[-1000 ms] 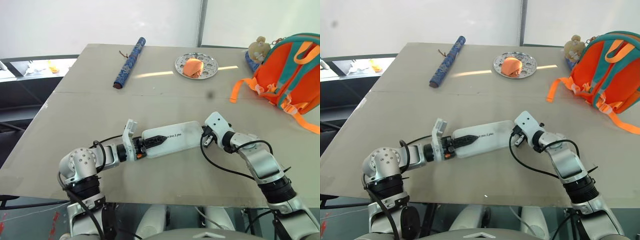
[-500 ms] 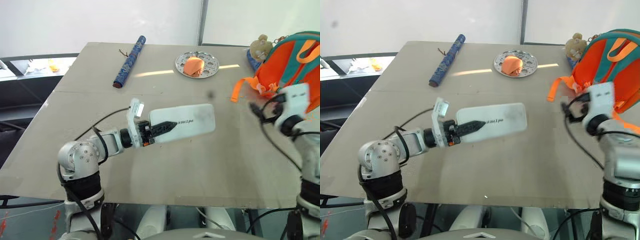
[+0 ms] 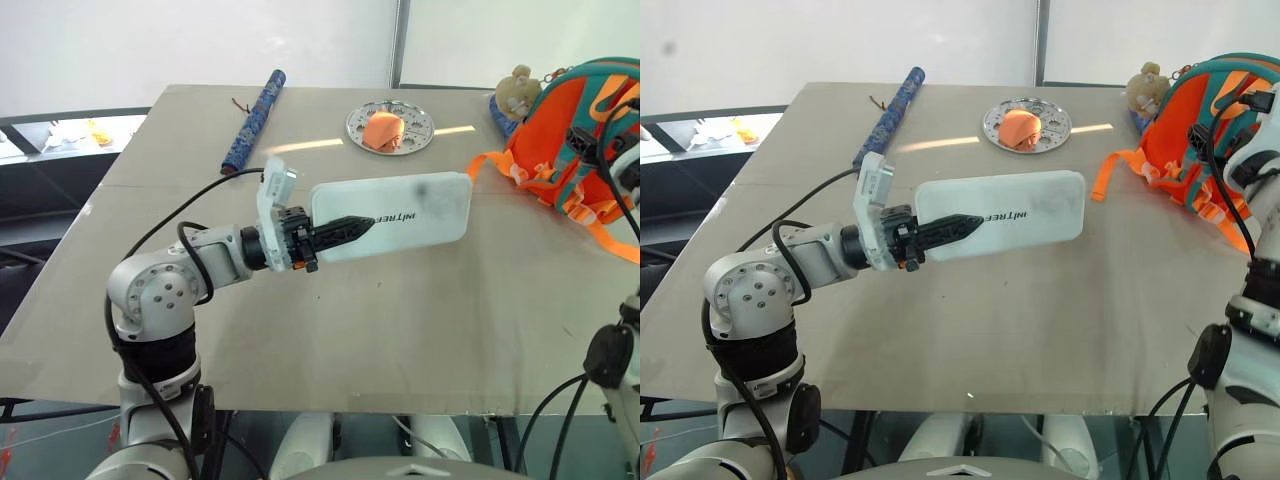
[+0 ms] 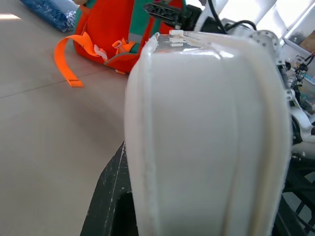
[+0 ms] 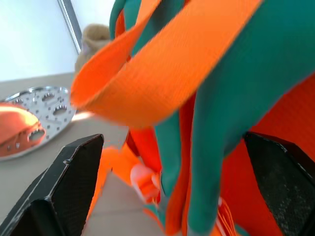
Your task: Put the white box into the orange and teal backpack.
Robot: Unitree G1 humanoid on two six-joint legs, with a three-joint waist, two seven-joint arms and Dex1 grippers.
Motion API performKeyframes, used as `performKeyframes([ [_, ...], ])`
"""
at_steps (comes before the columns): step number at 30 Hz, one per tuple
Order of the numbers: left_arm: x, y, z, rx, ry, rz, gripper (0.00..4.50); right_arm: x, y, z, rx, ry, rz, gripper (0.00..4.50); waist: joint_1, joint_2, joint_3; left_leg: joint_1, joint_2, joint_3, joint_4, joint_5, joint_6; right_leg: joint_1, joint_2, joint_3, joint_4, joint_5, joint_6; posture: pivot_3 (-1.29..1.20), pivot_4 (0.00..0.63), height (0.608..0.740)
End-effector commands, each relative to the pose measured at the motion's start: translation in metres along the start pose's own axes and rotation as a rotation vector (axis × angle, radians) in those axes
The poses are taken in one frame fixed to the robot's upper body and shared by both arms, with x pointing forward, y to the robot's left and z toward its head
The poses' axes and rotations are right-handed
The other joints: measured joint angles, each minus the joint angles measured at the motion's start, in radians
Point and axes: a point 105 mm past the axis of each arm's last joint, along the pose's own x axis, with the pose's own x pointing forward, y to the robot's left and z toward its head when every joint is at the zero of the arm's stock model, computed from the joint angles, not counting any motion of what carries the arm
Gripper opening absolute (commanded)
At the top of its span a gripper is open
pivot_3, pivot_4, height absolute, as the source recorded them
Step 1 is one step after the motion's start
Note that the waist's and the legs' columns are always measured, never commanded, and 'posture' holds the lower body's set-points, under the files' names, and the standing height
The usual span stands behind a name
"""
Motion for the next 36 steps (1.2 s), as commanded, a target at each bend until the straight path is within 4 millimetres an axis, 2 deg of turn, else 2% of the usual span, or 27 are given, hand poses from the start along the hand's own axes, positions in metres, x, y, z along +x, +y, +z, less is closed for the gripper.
performKeyframes([
  [1, -0.006, -0.009, 0.013, 0.068, -0.056, -0.01, 1.07, 0.014, 0.006, 0.012, -0.055, -0.064, 0.066, 3.98, -0.001, 0.0, 0.0, 0.0, 0.0, 0.0, 0.0, 0.0, 0.0, 0.0, 0.0, 0.0, 0.0, 0.0, 0.0, 0.0, 0.15, 0.733],
  [4, -0.01, -0.004, 0.011, 0.065, -0.063, 0.035, 1.07, 0.021, 0.015, 0.016, -0.091, -0.083, 0.12, 2.81, -0.004, 0.0, 0.002, 0.0, 0.0, 0.0, -0.001, 0.0, 0.0, 0.0, 0.0, 0.001, -0.001, 0.0, 0.0, 0.0, 0.15, 0.733],
  [7, -0.014, 0.003, 0.01, 0.057, -0.078, 0.091, 1.07, 0.024, 0.022, 0.019, -0.126, -0.104, 0.161, 1.16, -0.01, 0.0, 0.003, -0.002, 0.001, -0.002, -0.001, 0.0, 0.0, -0.003, 0.0, 0.002, -0.001, 0.0, 0.0, 0.0, 0.15, 0.733],
  [8, -0.015, 0.005, 0.01, 0.048, -0.088, 0.105, 1.07, 0.023, 0.027, 0.022, -0.133, -0.126, 0.195, 0.83, -0.011, -0.001, 0.003, -0.002, 0.001, -0.002, -0.001, 0.0, 0.0, -0.003, 0.0, 0.002, -0.001, 0.0, 0.0, 0.0, 0.15, 0.733],
  [9, -0.016, 0.007, 0.011, 0.04, -0.095, 0.113, 1.07, 0.022, 0.033, 0.025, -0.133, -0.147, 0.237, 0.29, -0.012, -0.001, 0.004, -0.002, 0.001, -0.003, -0.002, 0.0, 0.0, -0.003, 0.0, 0.002, -0.001, 0.0, 0.0, 0.0, 0.15, 0.733],
  [10, -0.016, 0.008, 0.011, 0.034, -0.098, 0.117, 1.07, 0.019, 0.041, 0.027, -0.134, -0.165, 0.292, 0.05, -0.012, -0.001, 0.004, -0.002, 0.001, -0.003, -0.002, 0.0, 0.0, -0.003, 0.0, 0.002, -0.001, 0.0, 0.0, 0.0, 0.15, 0.733],
  [14, -0.019, 0.018, 0.016, 0.004, -0.138, 0.156, 1.07, -0.012, 0.089, 0.032, -0.123, -0.211, 0.631, 0.05, -0.012, -0.001, 0.004, -0.003, 0.001, -0.004, -0.002, 0.0, 0.0, -0.004, 0.0, 0.001, -0.001, 0.0, 0.0, 0.0, 0.15, 0.733],
  [17, -0.023, 0.03, 0.028, -0.048, -0.214, 0.187, 1.07, -0.053, 0.13, 0.042, -0.103, -0.245, 0.898, 0.05, -0.015, 0.0, 0.005, -0.005, 0.002, -0.004, -0.002, 0.0, 0.0, -0.007, 0.0, 0.001, 0.0, 0.0, 0.0, 0.0, 0.15, 0.733],
  [19, -0.027, 0.036, 0.034, -0.065, -0.244, 0.205, 1.07, -0.073, 0.144, 0.044, -0.107, -0.241, 0.999, 0.05, -0.017, 0.0, 0.005, -0.008, 0.002, -0.004, -0.001, 0.0, 0.0, -0.011, 0.0, 0.002, 0.002, 0.0, 0.001, 0.0, 0.15, 0.733],
  [23, -0.043, 0.058, 0.051, -0.124, -0.359, 0.295, 1.07, -0.104, 0.163, 0.04, -0.123, -0.21, 1.134, 0.05, -0.015, 0.0, 0.005, -0.017, 0.002, -0.006, 0.003, 0.0, 0.0, -0.018, -0.001, 0.0, 0.003, 0.0, 0.001, 0.0, 0.15, 0.733],
  [26, -0.055, 0.063, 0.059, -0.146, -0.412, 0.305, 1.07, -0.133, 0.178, 0.049, -0.071, -0.232, 1.26, 0.05, -0.009, -0.001, 0.005, -0.018, 0.001, -0.007, 0.003, 0.0, 0.0, -0.018, -0.001, -0.001, 0.003, 0.0, 0.001, 0.0, 0.15, 0.733],
  [29, -0.087, 0.069, 0.087, -0.217, -0.584, 0.298, 1.07, -0.151, 0.183, 0.026, -0.078, -0.124, 1.305, 0.05, 0.011, -0.002, 0.005, -0.019, 0.0, -0.009, 0.003, 0.0, 0.0, -0.019, -0.003, -0.002, 0.003, 0.0, 0.001, 0.0, 0.15, 0.733],
  [31, -0.098, 0.071, 0.096, -0.236, -0.63, 0.3, 1.07, -0.154, 0.18, 0.01, -0.084, -0.058, 1.291, 0.05, 0.012, -0.004, 0.005, -0.021, 0.001, -0.014, 0.004, 0.0, -0.001, -0.019, -0.002, -0.007, 0.002, 0.0, 0.0, 0.0, 0.15, 0.733],
  [32, -0.101, 0.071, 0.098, -0.241, -0.639, 0.301, 1.07, -0.154, 0.179, 0.005, -0.083, -0.038, 1.284, 0.05, 0.012, -0.004, 0.005, -0.021, 0.001, -0.014, 0.004, 0.0, -0.001, -0.019, -0.002, -0.007, 0.003, 0.0, 0.0, 0.0, 0.15, 0.733],
  [36, -0.095, 0.057, 0.092, -0.178, -0.487, 0.24, 1.07, -0.16, 0.172, -0.027, -0.13, 0.076, 1.246, 0.05, 0.016, -0.005, 0.005, -0.021, -0.004, -0.013, 0.005, 0.0, -0.001, -0.018, -0.004, -0.006, 0.003, 0.0, 0.001, 0.0, 0.15, 0.733],
])
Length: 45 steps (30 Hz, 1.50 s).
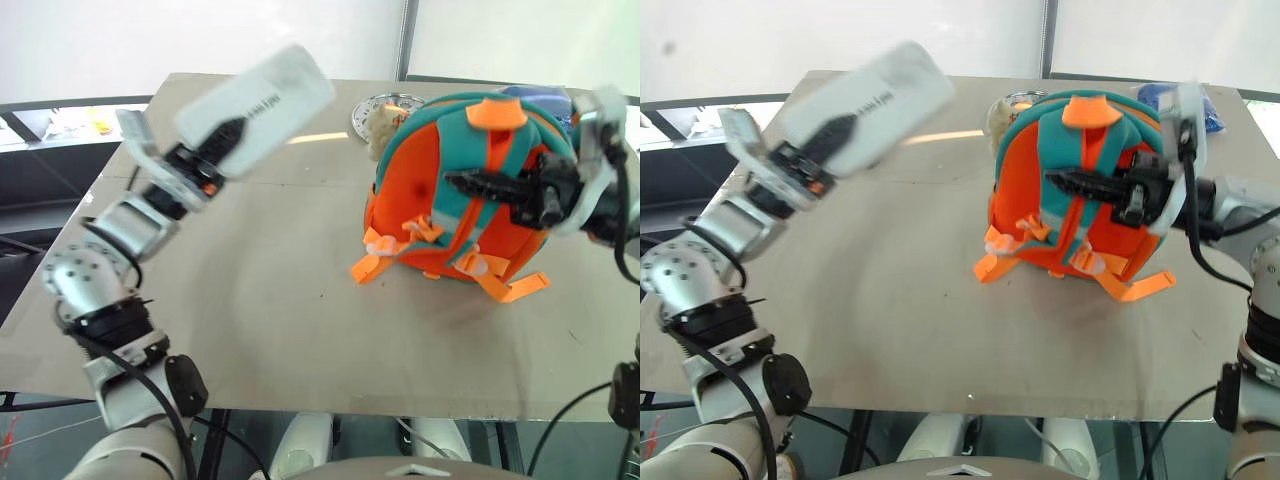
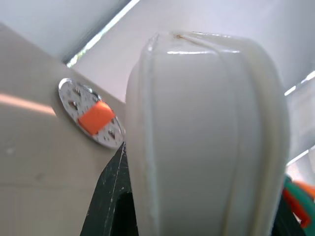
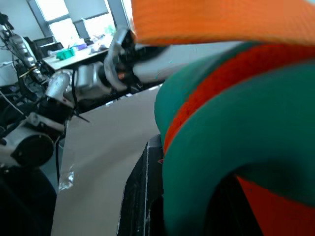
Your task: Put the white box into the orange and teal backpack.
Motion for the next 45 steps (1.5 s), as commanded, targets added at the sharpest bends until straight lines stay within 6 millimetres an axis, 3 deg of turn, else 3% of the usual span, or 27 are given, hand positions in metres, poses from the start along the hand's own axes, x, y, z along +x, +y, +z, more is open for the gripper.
performKeyframes([
  [1, -0.001, -0.028, -0.007, 0.038, 0.104, -0.152, 1.07, -0.004, 0.011, -0.004, -0.051, 0.028, 0.002, 0.05, 0.0, 0.0, 0.0, 0.0, 0.0, 0.0, 0.0, 0.0, 0.0, 0.0, 0.0, 0.0, 0.0, 0.0, 0.0, 0.0, 0.15, 0.733],
  [3, -0.005, -0.038, -0.012, 0.029, 0.17, -0.213, 1.07, -0.006, 0.012, -0.007, -0.035, 0.017, -0.013, 0.05, -0.002, 0.0, 0.0, 0.001, 0.0, 0.001, 0.001, 0.0, 0.0, 0.0, 0.0, 0.001, 0.001, 0.0, 0.0, 0.0, 0.15, 0.733],
  [7, 0.001, -0.019, -0.013, 0.127, 0.195, -0.123, 1.07, -0.017, 0.015, -0.013, -0.027, 0.043, -0.032, 0.05, -0.006, 0.0, 0.0, 0.002, 0.0, 0.001, 0.0, 0.0, 0.0, 0.001, 0.001, 0.001, 0.003, 0.0, 0.0, 0.0, 0.15, 0.733],
  [14, 0.017, -0.011, -0.012, 0.219, 0.238, -0.147, 1.07, -0.036, 0.016, -0.027, -0.031, 0.148, -0.068, 0.05, -0.002, -0.002, 0.0, 0.002, 0.0, 0.001, 0.001, 0.0, 0.0, 0.001, 0.001, 0.0, 0.001, 0.0, 0.0, 0.0, 0.15, 0.733],
  [17, 0.02, -0.015, -0.025, 0.263, 0.338, -0.213, 1.07, -0.039, 0.013, -0.027, -0.041, 0.15, -0.089, 0.05, -0.005, -0.002, 0.0, 0.002, 0.0, 0.001, 0.0, 0.0, 0.0, 0.001, 0.001, 0.001, 0.001, 0.0, 0.0, 0.0, 0.15, 0.733],
  [20, 0.012, -0.028, -0.042, 0.268, 0.463, -0.322, 1.07, -0.039, 0.011, -0.026, -0.051, 0.147, -0.105, 0.05, -0.007, -0.002, 0.0, 0.002, 0.0, 0.002, 0.0, 0.0, 0.0, 0.001, 0.001, 0.001, 0.001, 0.0, 0.0, 0.0, 0.15, 0.733],
  [24, -0.006, -0.049, -0.043, 0.208, 0.539, -0.44, 1.07, -0.038, 0.001, -0.024, -0.066, 0.133, -0.15, 0.05, -0.01, -0.002, 0.0, 0.002, 0.001, 0.001, 0.0, 0.0, 0.0, 0.001, 0.001, 0.001, 0.001, 0.0, 0.0, 0.0, 0.15, 0.733],
  [33, -0.035, -0.068, -0.043, 0.233, 0.6, -0.485, 1.07, -0.033, -0.012, -0.014, -0.034, 0.077, -0.191, 0.05, -0.009, -0.002, 0.0, 0.002, 0.004, 0.002, 0.0, 0.0, 0.0, 0.001, 0.002, 0.001, 0.002, 0.0, 0.0, 0.0, 0.15, 0.733],
  [41, -0.044, -0.075, -0.041, 0.291, 0.595, -0.477, 1.07, -0.026, -0.021, -0.003, 0.029, 0.047, -0.201, 0.05, -0.009, -0.002, 0.0, 0.003, 0.005, 0.002, 0.0, 0.0, 0.0, 0.001, 0.002, 0.001, 0.002, 0.0, 0.0, 0.0, 0.15, 0.733],
  [45, -0.046, -0.069, -0.047, 0.365, 0.61, -0.442, 1.07, -0.021, -0.017, 0.0, 0.027, 0.039, -0.163, 0.05, -0.009, -0.002, 0.0, 0.003, 0.005, 0.002, 0.0, 0.0, 0.0, 0.001, 0.002, 0.001, 0.001, 0.0, 0.0, 0.0, 0.15, 0.733],
])
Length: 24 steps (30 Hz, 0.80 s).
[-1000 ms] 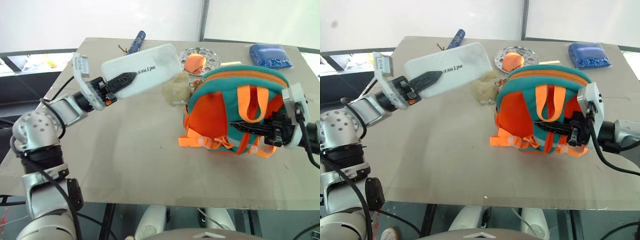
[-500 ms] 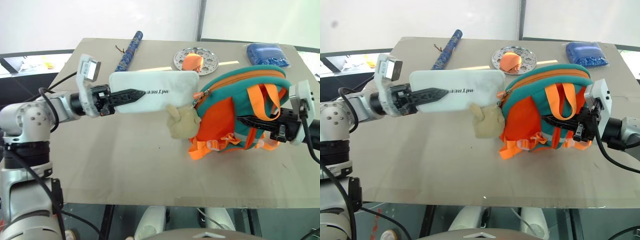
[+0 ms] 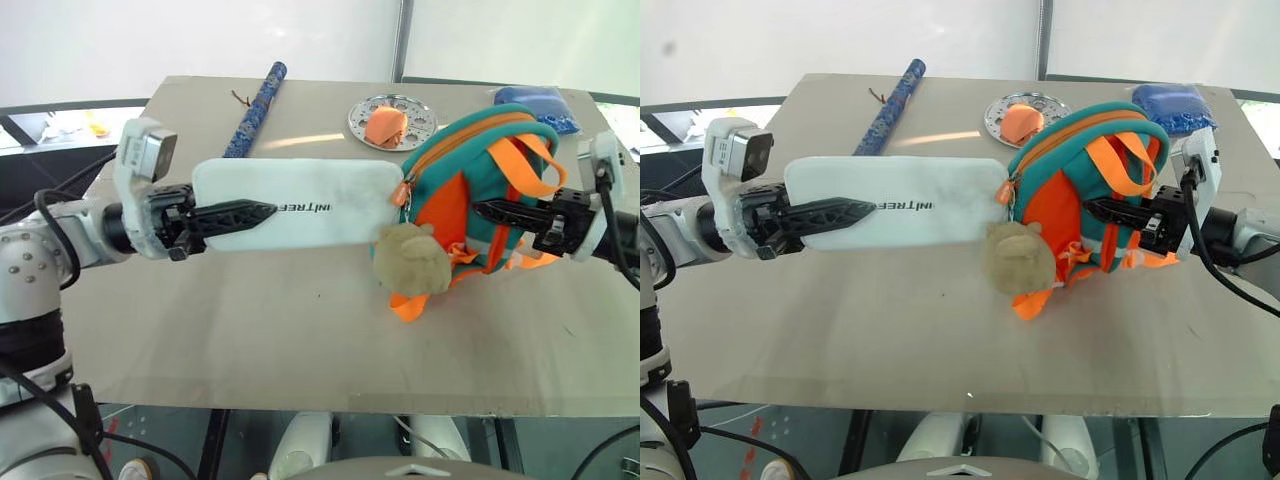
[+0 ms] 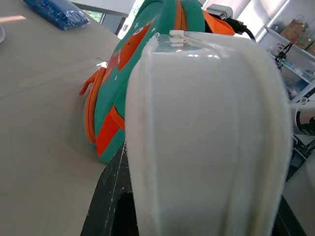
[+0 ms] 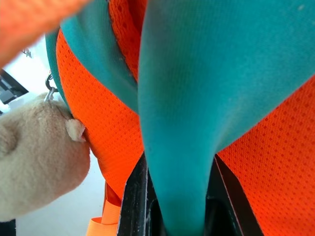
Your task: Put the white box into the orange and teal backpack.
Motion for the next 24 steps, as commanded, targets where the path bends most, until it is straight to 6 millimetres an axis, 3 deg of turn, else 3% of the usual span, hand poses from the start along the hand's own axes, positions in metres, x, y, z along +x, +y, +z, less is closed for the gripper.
performKeyframes([
  [1, 0.002, -0.008, 0.002, 0.135, 0.028, 0.015, 1.07, 0.001, 0.009, 0.014, -0.034, -0.045, 0.052, 0.05, 0.0, 0.0, 0.0, 0.0, 0.0, 0.0, 0.0, 0.0, 0.0, 0.0, 0.0, 0.0, 0.0, 0.0, 0.0, 0.0, 0.15, 0.733],
  [8, 0.031, 0.0, -0.016, 0.391, 0.137, 0.076, 1.07, 0.0, 0.022, 0.012, -0.046, -0.033, 0.142, 0.05, 0.008, 0.0, 0.0, 0.0, 0.0, 0.0, 0.001, 0.0, 0.0, 0.001, 0.0, 0.0, 0.0, 0.0, 0.0, 0.0, 0.15, 0.733],
  [16, 0.056, -0.009, -0.001, 0.508, 0.104, 0.046, 1.07, -0.004, 0.035, 0.011, -0.049, -0.029, 0.228, 0.05, 0.009, 0.0, 0.0, 0.0, 0.0, 0.001, 0.001, 0.0, 0.0, 0.001, 0.0, 0.0, 0.0, 0.0, 0.0, 0.0, 0.15, 0.733],
  [24, 0.104, -0.003, -0.013, 0.577, 0.138, -0.06, 1.07, 0.011, 0.063, 0.01, -0.092, -0.046, 0.4, 0.05, 0.014, 0.0, 0.0, 0.0, -0.002, 0.001, 0.001, 0.0, 0.0, 0.001, 0.0, 0.0, 0.0, 0.0, 0.0, 0.0, 0.15, 0.733],
])
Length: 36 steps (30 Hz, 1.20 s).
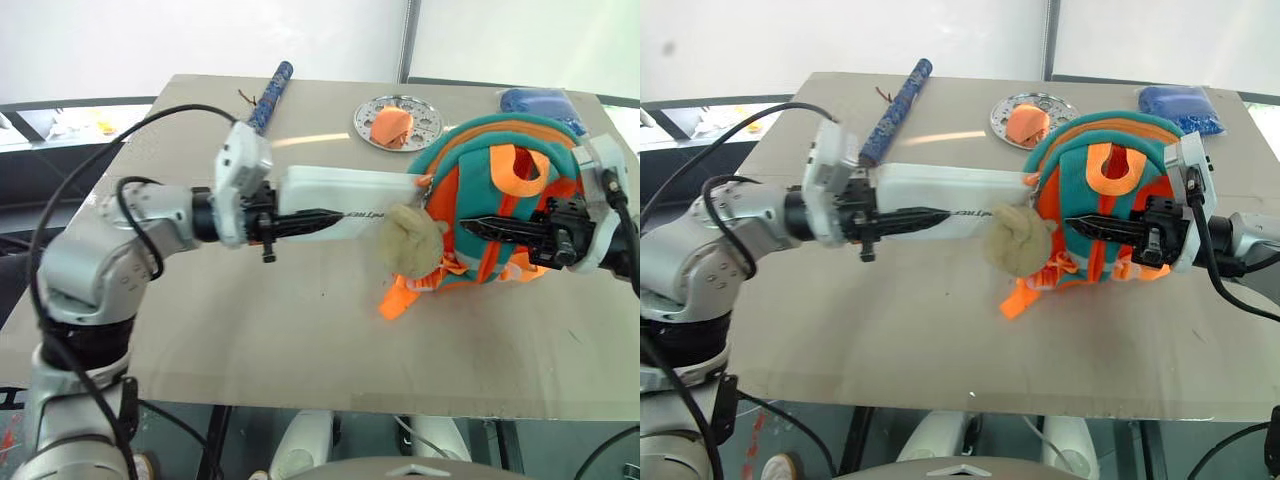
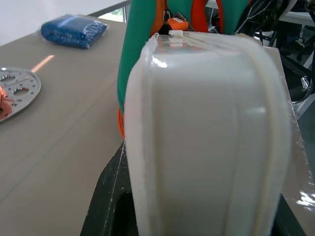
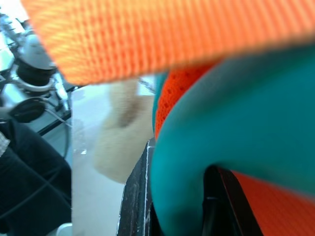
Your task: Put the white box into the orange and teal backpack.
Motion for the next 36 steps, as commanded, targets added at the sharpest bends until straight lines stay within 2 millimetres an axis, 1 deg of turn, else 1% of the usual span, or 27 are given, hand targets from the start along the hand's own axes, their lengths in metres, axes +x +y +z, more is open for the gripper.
performKeyframes([
  [1, 0.03, -0.012, 0.0, 0.088, -0.018, -0.13, 1.07, 0.016, 0.028, 0.011, -0.087, -0.027, 0.175, 0.05, -0.002, 0.0, 0.0, 0.0, 0.0, 0.0, 0.0, 0.0, 0.0, 0.0, 0.0, 0.0, 0.0, 0.0, 0.0, 0.0, 0.15, 0.733],
  [4, 0.057, -0.016, -0.006, 0.161, -0.052, -0.215, 1.07, 0.023, 0.036, 0.014, -0.098, -0.035, 0.251, 0.05, 0.006, 0.0, 0.0, 0.0, -0.001, 0.003, 0.001, 0.0, 0.0, 0.001, 0.0, -0.001, 0.0, 0.0, 0.0, 0.0, 0.15, 0.733],
  [5, 0.062, -0.018, -0.007, 0.213, -0.056, -0.247, 1.07, 0.024, 0.038, 0.015, -0.1, -0.033, 0.267, 0.05, 0.009, 0.0, 0.0, 0.0, -0.001, 0.003, 0.002, 0.0, 0.0, 0.002, 0.0, -0.001, 0.0, 0.0, 0.0, 0.0, 0.15, 0.733],
  [6, 0.065, -0.021, -0.009, 0.257, -0.061, -0.288, 1.07, 0.025, 0.039, 0.015, -0.102, -0.032, 0.278, 0.05, 0.01, 0.0, 0.0, 0.0, -0.001, 0.003, 0.002, 0.0, 0.0, 0.002, 0.0, -0.001, 0.0, 0.0, 0.0, 0.0, 0.15, 0.733],
  [11, 0.068, -0.032, -0.012, 0.322, -0.084, -0.463, 1.07, 0.021, 0.039, 0.019, -0.1, -0.039, 0.29, 0.05, 0.012, 0.0, 0.0, 0.0, -0.001, 0.003, 0.002, 0.0, 0.0, 0.002, 0.0, -0.001, -0.001, 0.0, 0.0, 0.0, 0.15, 0.733],
  [13, 0.072, -0.037, -0.005, 0.3, -0.124, -0.522, 1.07, 0.019, 0.039, 0.019, -0.103, -0.04, 0.283, 0.05, 0.013, 0.0, 0.0, 0.0, -0.001, 0.003, 0.002, 0.0, 0.0, 0.002, 0.0, -0.002, -0.001, 0.0, 0.0, 0.0, 0.15, 0.733],
  [15, 0.074, -0.037, 0.002, 0.298, -0.152, -0.54, 1.07, 0.018, 0.037, 0.022, -0.112, -0.056, 0.267, 0.05, 0.014, 0.0, 0.0, -0.001, -0.001, 0.002, 0.002, 0.0, 0.0, 0.002, 0.0, -0.002, -0.001, 0.0, 0.001, 0.0, 0.15, 0.733],
  [18, 0.066, -0.028, 0.018, 0.215, -0.199, -0.503, 1.07, 0.015, 0.031, 0.031, -0.134, -0.113, 0.206, 0.05, 0.01, 0.0, 0.0, -0.001, -0.001, 0.002, 0.002, 0.0, 0.0, 0.002, 0.0, -0.002, 0.0, 0.0, 0.001, 0.0, 0.15, 0.733],
  [21, 0.046, -0.006, 0.032, 0.149, -0.232, -0.379, 1.07, 0.009, 0.012, 0.045, -0.181, -0.202, 0.092, 0.05, 0.0, 0.0, 0.0, -0.001, -0.001, 0.002, 0.002, 0.0, 0.0, 0.002, 0.0, -0.002, 0.0, 0.0, 0.001, 0.0, 0.15, 0.733],
  [25, 0.026, 0.005, 0.044, 0.088, -0.256, -0.297, 1.07, 0.006, -0.002, 0.055, -0.218, -0.232, 0.008, 0.05, -0.017, 0.0, 0.0, 0.0, -0.001, -0.002, 0.002, 0.0, 0.0, 0.001, 0.0, -0.001, 0.001, 0.001, 0.001, 0.0, 0.15, 0.733],
  [26, 0.015, 0.008, 0.05, 0.068, -0.259, -0.267, 1.07, 0.005, -0.003, 0.06, -0.222, -0.248, 0.012, 0.05, -0.019, 0.0, 0.0, 0.0, -0.001, -0.002, 0.002, 0.0, 0.0, 0.001, 0.0, -0.001, 0.001, 0.001, 0.001, 0.0, 0.15, 0.733],
  [29, -0.013, 0.008, 0.06, 0.045, -0.228, -0.204, 1.07, 0.01, -0.003, 0.073, -0.229, -0.284, 0.075, 0.05, -0.038, 0.0, 0.001, -0.001, 0.0, -0.002, 0.002, 0.0, 0.0, -0.001, 0.0, 0.0, 0.001, 0.001, 0.001, 0.0, 0.15, 0.733],
  [32, -0.03, 0.003, 0.063, 0.017, -0.19, -0.176, 1.07, 0.021, 0.001, 0.079, -0.234, -0.309, 0.153, 0.05, -0.045, 0.001, 0.0, -0.001, 0.002, -0.002, -0.001, 0.0, 0.0, -0.002, 0.001, 0.0, 0.001, 0.001, 0.001, 0.0, 0.15, 0.733],
  [34, -0.036, -0.005, 0.061, -0.01, -0.159, -0.184, 1.07, 0.029, 0.004, 0.081, -0.233, -0.317, 0.195, 0.05, -0.044, 0.001, 0.0, -0.001, 0.002, -0.002, -0.001, 0.0, 0.0, -0.002, 0.001, -0.001, 0.001, 0.001, 0.001, 0.0, 0.15, 0.733],
  [36, -0.036, -0.012, 0.056, -0.031, -0.133, -0.186, 1.07, 0.034, 0.005, 0.079, -0.223, -0.317, 0.222, 0.05, -0.042, 0.001, 0.0, -0.001, 0.002, -0.003, -0.001, 0.0, 0.0, -0.002, 0.001, -0.001, 0.001, 0.001, 0.001, 0.0, 0.15, 0.733],
])
